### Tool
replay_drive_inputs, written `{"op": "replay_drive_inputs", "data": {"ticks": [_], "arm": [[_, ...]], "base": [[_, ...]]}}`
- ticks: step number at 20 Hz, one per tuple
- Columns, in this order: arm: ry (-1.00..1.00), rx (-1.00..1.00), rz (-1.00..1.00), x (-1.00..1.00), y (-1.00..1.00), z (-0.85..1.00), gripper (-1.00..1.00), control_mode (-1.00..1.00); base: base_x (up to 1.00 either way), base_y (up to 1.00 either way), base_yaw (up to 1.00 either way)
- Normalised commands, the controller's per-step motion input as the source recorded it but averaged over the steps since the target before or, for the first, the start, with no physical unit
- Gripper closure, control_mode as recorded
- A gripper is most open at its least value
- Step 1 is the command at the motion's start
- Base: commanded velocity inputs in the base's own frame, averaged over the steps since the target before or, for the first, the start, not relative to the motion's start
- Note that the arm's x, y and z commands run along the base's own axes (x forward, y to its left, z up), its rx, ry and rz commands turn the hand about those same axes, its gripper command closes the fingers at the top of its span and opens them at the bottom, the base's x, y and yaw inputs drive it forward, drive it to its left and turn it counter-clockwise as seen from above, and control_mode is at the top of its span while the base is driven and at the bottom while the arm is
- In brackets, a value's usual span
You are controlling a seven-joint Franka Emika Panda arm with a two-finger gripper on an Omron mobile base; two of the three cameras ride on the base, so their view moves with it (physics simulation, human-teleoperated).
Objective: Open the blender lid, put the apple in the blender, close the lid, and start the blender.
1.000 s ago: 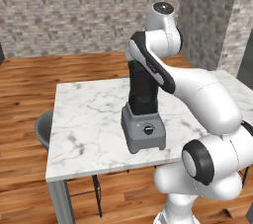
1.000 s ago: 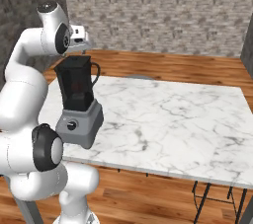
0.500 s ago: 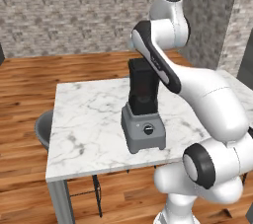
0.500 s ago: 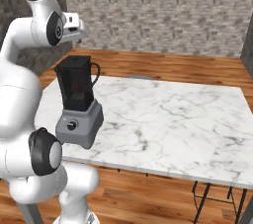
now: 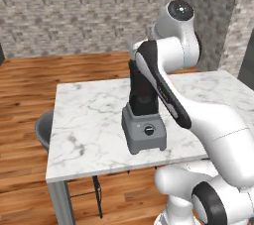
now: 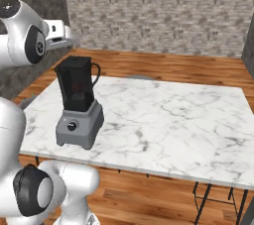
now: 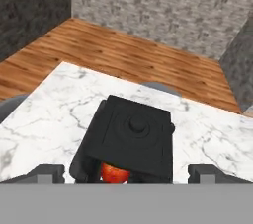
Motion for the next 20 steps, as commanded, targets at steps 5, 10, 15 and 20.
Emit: {"op": "replay_drive_inputs", "data": {"ticks": [5,10,15,20], "arm": [[-0.18,0.00,-0.09,-0.66,0.25,-0.38,-1.00,-1.00],[-0.12,-0.02,-0.18,-0.46,0.27,-0.34,-1.00,-1.00],[-0.03,-0.04,-0.25,-0.27,0.26,-0.22,-1.00,-1.00],[0.00,-0.06,-0.28,-0.08,0.25,-0.40,-1.00,-1.00]], "base": [[0.00,0.00,0.00],[0.00,0.00,0.00],[0.00,0.00,0.00],[0.00,0.00,0.00]]}}
